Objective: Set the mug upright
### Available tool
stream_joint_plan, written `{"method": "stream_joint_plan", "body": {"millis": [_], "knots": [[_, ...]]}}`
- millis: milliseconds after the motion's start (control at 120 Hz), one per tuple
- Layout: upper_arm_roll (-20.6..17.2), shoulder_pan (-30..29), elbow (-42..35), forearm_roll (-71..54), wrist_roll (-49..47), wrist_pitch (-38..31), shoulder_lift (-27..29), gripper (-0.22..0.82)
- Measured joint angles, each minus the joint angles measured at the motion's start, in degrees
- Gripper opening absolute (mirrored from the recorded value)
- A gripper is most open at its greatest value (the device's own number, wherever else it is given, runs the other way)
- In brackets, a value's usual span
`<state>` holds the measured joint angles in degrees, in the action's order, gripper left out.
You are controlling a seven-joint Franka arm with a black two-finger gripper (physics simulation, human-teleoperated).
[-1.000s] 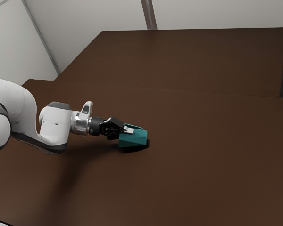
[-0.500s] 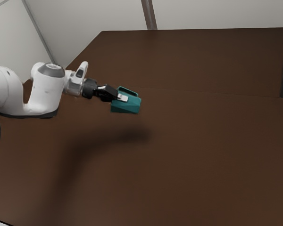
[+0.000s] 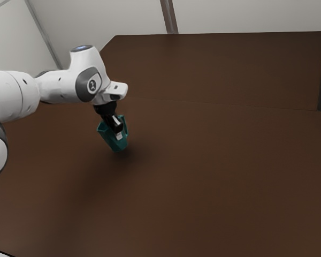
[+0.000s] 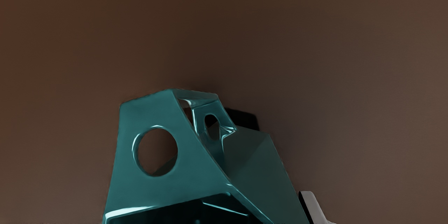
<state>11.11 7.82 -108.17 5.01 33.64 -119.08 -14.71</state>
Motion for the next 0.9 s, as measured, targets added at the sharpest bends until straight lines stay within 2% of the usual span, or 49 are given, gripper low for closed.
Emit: {"method": "stream_joint_plan", "body": {"millis": [242, 417, 525, 683, 900], "knots": [[0.0, 0.0, -3.0, -1.2, -10.6, -6.7, -1.4, -0.17], [0.0, -0.1, -4.8, 0.5, -15.5, -8.0, -1.3, 0.19], [0.0, -0.1, -4.9, 1.2, -17.9, -8.4, -1.0, 0.35], [0.1, -0.1, -3.4, 1.2, -20.6, -7.8, 2.1, 0.47], [0.7, -0.2, 2.6, 0.7, -23.2, -3.0, 4.9, 0.54]]}}
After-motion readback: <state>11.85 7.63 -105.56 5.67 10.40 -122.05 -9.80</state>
